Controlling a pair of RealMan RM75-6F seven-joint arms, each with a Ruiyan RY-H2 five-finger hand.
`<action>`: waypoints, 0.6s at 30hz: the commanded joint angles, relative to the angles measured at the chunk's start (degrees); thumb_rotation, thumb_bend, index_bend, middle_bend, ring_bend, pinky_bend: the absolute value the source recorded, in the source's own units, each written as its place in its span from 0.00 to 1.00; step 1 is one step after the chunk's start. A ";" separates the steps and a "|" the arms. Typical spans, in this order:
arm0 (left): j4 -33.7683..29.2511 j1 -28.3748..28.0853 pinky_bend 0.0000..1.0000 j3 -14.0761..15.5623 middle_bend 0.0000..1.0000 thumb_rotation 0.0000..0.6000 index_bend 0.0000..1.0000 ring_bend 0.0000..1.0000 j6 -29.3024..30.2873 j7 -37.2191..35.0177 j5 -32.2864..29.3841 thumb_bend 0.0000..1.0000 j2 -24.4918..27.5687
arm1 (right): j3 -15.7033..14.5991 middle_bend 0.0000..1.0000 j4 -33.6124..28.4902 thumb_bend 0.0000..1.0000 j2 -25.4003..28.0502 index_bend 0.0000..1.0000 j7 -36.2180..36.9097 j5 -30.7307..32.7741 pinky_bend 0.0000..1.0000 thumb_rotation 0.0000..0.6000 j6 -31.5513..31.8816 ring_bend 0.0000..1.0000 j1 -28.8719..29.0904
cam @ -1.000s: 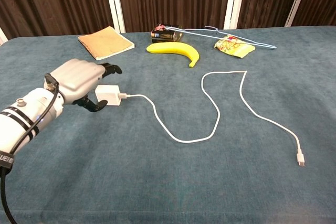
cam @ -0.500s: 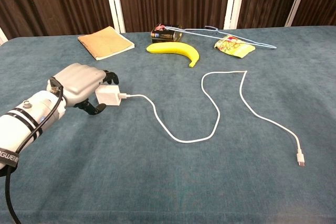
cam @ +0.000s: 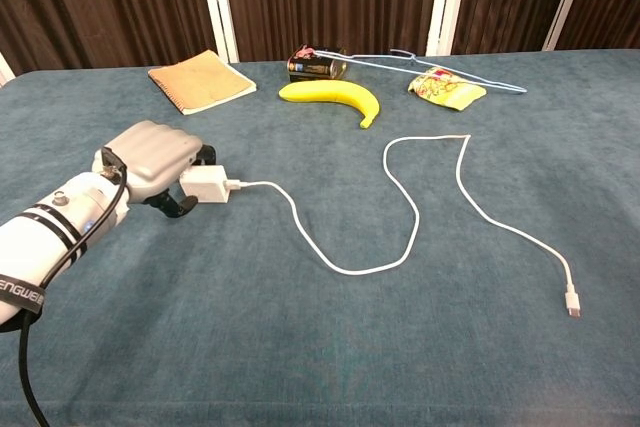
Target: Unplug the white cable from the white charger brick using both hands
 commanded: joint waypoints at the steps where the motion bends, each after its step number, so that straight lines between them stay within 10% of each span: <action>1: 0.18 -0.04 1.00 0.12 0.47 1.00 0.45 0.99 0.49 -0.50 0.28 0.42 -0.25 | -0.01 0.00 -0.03 0.10 -0.03 0.00 -0.11 -0.01 0.00 1.00 0.02 0.00 -0.01; 9: -2.11 0.76 1.00 0.92 0.72 1.00 0.68 1.00 3.29 -5.01 2.66 0.55 0.18 | -0.07 0.00 0.31 0.10 -0.56 0.00 -0.37 -0.61 0.00 1.00 -0.12 0.00 0.25; 18: -22.24 3.74 1.00 3.26 0.75 1.00 0.69 1.00 2.38 -1.46 0.39 0.62 9.98 | 1.62 0.00 2.15 0.10 -6.01 0.12 6.10 -6.40 0.00 1.00 0.17 0.00 3.97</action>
